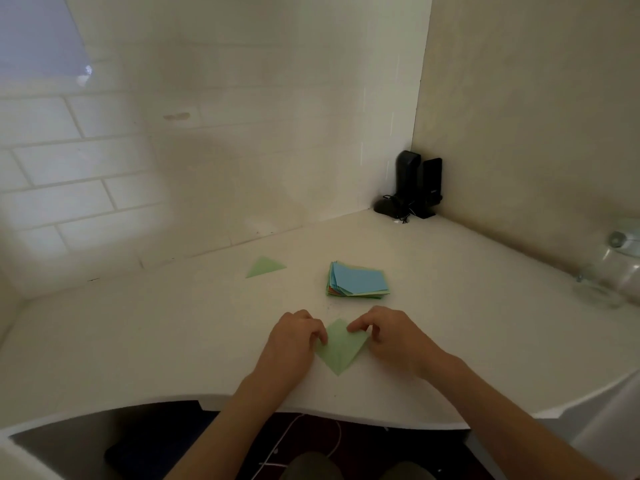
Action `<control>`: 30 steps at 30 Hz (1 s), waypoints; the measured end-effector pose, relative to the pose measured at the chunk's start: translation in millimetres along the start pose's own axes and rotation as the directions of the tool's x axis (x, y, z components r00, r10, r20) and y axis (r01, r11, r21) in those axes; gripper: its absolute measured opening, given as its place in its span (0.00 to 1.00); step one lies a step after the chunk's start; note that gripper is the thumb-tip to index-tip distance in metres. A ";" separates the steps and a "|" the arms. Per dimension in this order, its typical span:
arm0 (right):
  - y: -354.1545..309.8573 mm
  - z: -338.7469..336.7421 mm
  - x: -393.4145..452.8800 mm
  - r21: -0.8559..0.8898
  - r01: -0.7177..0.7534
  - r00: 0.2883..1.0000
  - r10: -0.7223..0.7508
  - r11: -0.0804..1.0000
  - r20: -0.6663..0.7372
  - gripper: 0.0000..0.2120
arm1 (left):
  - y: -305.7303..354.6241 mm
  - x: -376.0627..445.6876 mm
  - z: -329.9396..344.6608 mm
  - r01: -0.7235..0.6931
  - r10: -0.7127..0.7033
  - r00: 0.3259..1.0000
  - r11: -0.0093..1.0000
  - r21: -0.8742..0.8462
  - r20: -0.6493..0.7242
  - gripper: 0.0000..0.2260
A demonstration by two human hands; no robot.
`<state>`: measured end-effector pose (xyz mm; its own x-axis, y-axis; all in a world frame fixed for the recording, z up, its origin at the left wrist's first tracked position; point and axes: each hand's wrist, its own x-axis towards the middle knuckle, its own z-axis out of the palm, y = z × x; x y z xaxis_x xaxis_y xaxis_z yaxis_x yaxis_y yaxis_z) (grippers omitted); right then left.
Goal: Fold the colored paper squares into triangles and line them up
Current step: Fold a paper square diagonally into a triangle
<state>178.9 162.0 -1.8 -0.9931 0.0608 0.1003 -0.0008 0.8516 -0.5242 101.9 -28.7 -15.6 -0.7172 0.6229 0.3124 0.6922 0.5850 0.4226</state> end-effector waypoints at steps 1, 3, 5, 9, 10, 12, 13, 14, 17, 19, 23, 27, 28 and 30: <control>0.6 1.4 -1.4 -0.017 0.010 1.000 -0.011 1.000 -0.021 0.20 | 3.8 -2.7 -0.6 -0.028 0.028 1.000 0.998 0.057 -0.004 0.11; 0.7 3.5 -5.3 -0.040 0.030 0.998 -0.032 0.999 -0.049 0.17 | 12.0 -10.5 -0.8 -0.091 0.089 0.996 0.969 0.229 0.017 0.15; -0.8 4.7 -10.9 -0.048 0.065 0.995 -0.069 0.997 -0.078 0.13 | 19.4 -18.8 -1.2 -0.082 0.053 0.994 0.941 0.329 0.097 0.24; -10.3 7.6 -20.3 -0.077 0.097 0.986 -0.106 0.992 -0.126 0.07 | 21.1 -27.0 0.2 -0.060 0.005 0.982 0.955 0.290 0.187 0.42; -12.4 9.4 -20.0 -0.081 0.102 0.984 -0.113 0.991 -0.140 0.07 | 17.1 -26.2 1.8 -0.057 0.008 0.984 0.960 0.275 0.177 0.42; -14.1 13.9 -16.9 -0.090 0.108 0.978 -0.122 0.990 -0.169 0.08 | 6.1 -23.6 7.0 -0.055 0.024 0.990 0.974 0.219 0.138 0.35; -13.4 16.1 -14.7 -0.094 0.108 0.976 -0.124 0.990 -0.178 0.09 | 0.9 -22.3 9.1 -0.051 0.033 0.994 0.984 0.170 0.109 0.29; -11.8 18.5 -12.2 -0.101 0.101 0.977 -0.118 0.990 -0.179 0.10 | -4.6 -21.3 11.1 -0.048 0.039 0.996 0.992 0.118 0.078 0.22; -5.0 24.6 -6.4 -0.076 0.048 0.983 -0.061 0.996 -0.176 0.12 | -15.8 -19.2 13.2 -0.010 0.011 1.000 1.000 0.017 -0.020 0.11; -2.6 27.3 -2.8 -0.004 0.004 0.982 -0.004 1.000 -0.188 0.12 | -19.3 -19.0 10.7 0.066 -0.068 0.994 0.998 -0.026 -0.085 0.05; -4.8 32.7 3.2 0.024 -0.074 0.981 0.077 0.997 -0.180 0.13 | -16.9 -20.9 5.6 0.239 -0.246 0.954 0.969 -0.061 -0.170 0.03; -7.8 39.1 7.8 -0.008 -0.124 0.963 0.119 0.992 -0.241 0.15 | -6.0 -18.6 9.0 0.327 -0.329 0.928 0.944 -0.041 -0.177 0.07; -8.3 40.6 8.1 -0.027 -0.129 0.958 0.118 0.991 -0.262 0.15 | -3.4 -17.3 11.1 0.331 -0.329 0.925 0.943 -0.022 -0.188 0.09; -8.7 43.0 8.2 -0.051 -0.134 0.949 0.113 0.990 -0.296 0.16 | 0.9 -15.1 15.7 0.331 -0.316 0.924 0.943 0.036 -0.217 0.13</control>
<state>165.7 132.7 -32.8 -0.9074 0.3080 0.2860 0.1379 0.8610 -0.4895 114.6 -29.5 -33.4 -0.8987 0.2780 0.3392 0.4181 0.7764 0.4716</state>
